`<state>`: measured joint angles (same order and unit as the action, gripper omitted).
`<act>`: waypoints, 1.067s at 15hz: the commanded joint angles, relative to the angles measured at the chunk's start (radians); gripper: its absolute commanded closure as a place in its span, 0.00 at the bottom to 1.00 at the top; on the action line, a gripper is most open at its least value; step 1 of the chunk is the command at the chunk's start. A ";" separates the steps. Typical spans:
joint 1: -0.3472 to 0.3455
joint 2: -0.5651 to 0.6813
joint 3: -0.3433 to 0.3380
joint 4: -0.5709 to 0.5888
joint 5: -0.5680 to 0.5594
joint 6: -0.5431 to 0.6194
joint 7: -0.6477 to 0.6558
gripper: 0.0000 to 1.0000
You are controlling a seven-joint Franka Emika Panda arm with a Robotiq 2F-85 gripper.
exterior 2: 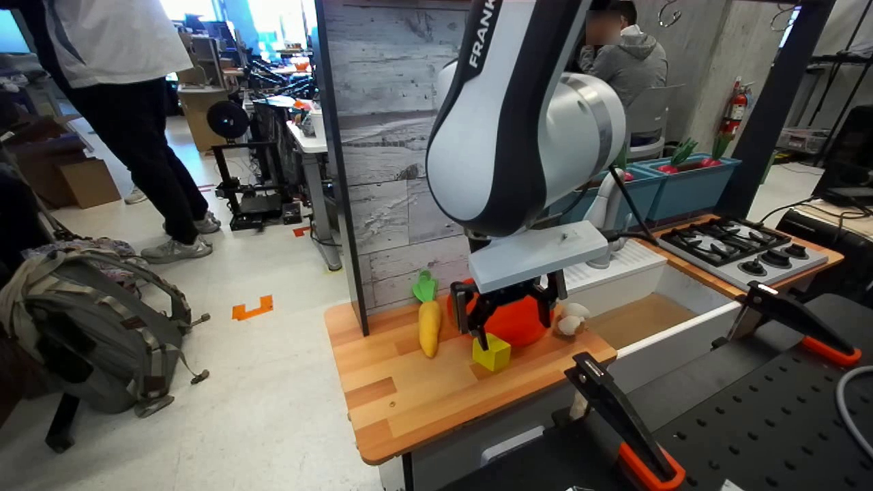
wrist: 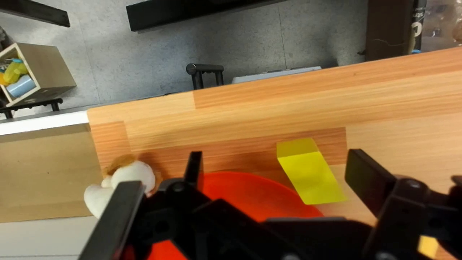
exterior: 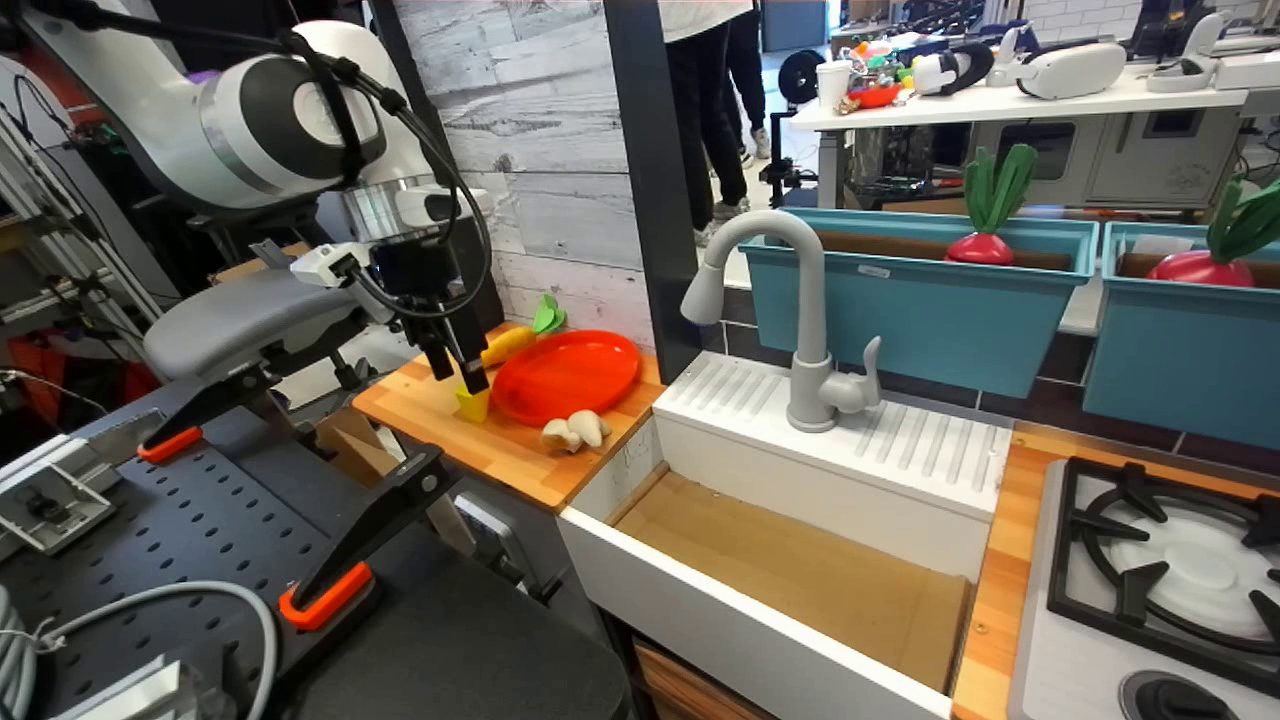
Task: Pick the yellow block and put it on the plate
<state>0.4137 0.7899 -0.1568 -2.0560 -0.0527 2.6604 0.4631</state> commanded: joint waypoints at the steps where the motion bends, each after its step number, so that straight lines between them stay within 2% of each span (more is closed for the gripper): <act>1: 0.007 0.012 -0.001 -0.006 -0.018 0.062 0.020 0.00; 7: 0.004 0.044 0.012 0.000 0.002 0.128 0.005 0.00; 16: 0.002 0.061 0.036 0.002 0.013 0.137 -0.005 0.00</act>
<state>0.4137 0.8431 -0.1296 -2.0553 -0.0512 2.7665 0.4631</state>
